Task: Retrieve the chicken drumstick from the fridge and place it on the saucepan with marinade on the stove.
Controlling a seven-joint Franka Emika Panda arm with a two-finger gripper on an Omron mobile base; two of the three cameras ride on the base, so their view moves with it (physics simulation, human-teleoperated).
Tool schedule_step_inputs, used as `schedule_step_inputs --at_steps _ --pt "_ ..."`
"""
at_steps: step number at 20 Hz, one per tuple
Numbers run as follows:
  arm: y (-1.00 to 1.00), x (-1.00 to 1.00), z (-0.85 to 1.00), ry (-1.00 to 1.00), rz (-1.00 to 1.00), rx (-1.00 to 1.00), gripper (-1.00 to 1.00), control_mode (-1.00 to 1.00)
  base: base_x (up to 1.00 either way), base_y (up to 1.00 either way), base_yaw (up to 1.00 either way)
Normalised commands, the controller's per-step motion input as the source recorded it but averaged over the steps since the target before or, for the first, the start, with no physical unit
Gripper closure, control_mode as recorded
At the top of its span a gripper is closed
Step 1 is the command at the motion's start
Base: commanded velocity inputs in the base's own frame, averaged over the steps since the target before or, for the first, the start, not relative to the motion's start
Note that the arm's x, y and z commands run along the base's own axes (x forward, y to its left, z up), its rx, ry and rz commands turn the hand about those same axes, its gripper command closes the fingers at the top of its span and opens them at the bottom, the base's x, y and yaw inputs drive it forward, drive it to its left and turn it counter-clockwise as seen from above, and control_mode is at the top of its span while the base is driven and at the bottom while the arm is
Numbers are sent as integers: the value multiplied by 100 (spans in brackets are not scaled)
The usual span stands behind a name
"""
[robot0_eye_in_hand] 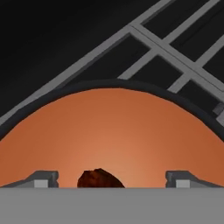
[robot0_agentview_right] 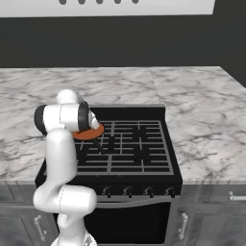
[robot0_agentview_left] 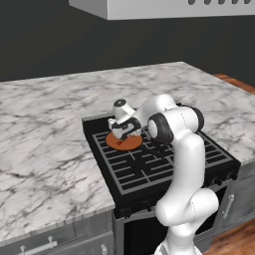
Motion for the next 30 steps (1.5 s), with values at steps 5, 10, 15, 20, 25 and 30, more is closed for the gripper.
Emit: schedule_step_inputs --at_steps 5,10,15,20,25,30 --pt "-19 -17 28 -13 -12 0 -100 -100 0 0 0" --pt "-10 -31 48 -27 -9 1 -100 -100 0 0 0" --pt "0 -54 47 -27 -3 1 -100 -100 0 0 0" --pt "0 -73 49 -24 -3 1 -100 -100 0 0 0" --pt "0 -70 68 -25 -5 4 -100 -100 0 0 0" --pt "-1 -54 96 -17 -9 9 -100 -100 0 0 0"
